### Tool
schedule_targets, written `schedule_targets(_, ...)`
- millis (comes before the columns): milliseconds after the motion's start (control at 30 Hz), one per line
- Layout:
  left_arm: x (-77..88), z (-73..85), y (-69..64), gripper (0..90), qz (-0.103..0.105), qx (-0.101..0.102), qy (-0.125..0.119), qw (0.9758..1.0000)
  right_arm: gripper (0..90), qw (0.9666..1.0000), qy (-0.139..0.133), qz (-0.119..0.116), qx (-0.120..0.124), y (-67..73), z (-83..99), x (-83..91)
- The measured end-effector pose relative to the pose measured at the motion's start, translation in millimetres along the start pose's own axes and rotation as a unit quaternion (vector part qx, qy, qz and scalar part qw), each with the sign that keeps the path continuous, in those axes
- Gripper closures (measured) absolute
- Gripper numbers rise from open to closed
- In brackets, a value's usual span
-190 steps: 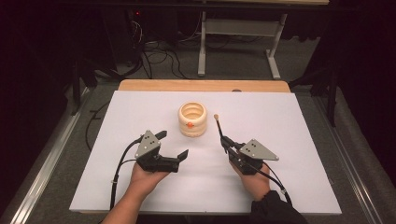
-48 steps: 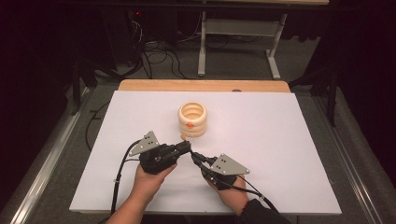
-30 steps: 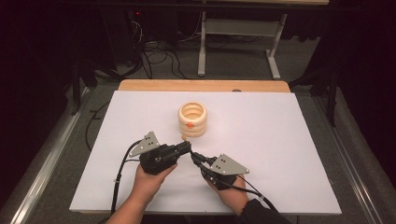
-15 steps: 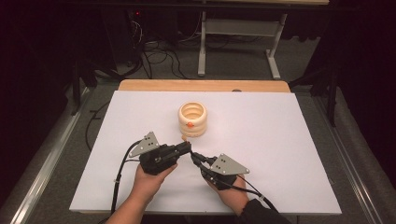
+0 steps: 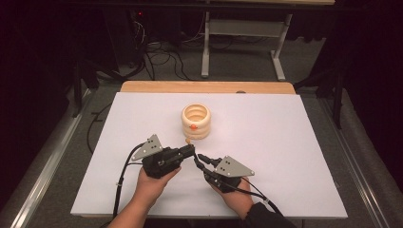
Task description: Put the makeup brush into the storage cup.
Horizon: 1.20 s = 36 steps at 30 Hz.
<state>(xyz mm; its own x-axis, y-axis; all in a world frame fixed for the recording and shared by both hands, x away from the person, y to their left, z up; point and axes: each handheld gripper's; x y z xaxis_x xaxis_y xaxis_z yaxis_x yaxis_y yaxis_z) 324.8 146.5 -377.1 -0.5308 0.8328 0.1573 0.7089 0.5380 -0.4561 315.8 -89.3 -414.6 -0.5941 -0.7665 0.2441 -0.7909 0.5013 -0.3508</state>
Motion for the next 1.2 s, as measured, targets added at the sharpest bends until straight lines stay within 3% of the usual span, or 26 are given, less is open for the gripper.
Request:
schedule_targets(367,2.2,-0.7,0.9,83.7,-0.008,-0.007,-0.002,0.9999,67.7,1.0,0.006,-0.003,-0.006,-1.1,-0.8,0.5)
schedule_targets(767,8.8,-2.1,6.6,83.7,-0.038,-0.019,-0.003,0.9991,51.4,0.9996,0.02,0.009,-0.02,-12.1,-1.2,7.4)
schedule_targets(1200,15.1,-3.9,13.9,83.7,-0.059,-0.027,0.0,0.9979,45.6,0.9988,0.025,0.009,-0.041,-23.7,4.9,15.8)
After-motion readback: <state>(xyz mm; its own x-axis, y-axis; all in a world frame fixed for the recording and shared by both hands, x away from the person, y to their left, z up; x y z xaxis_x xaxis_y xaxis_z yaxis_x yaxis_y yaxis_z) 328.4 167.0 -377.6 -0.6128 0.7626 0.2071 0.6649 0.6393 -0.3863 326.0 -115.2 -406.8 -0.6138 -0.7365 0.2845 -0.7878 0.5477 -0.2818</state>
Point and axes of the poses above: each handheld gripper's, and its own axes: x roughly backward along the jaws, z roughly out of its underside, y roughly to its left, and after that the axes turned 15 degrees about x, right-handed
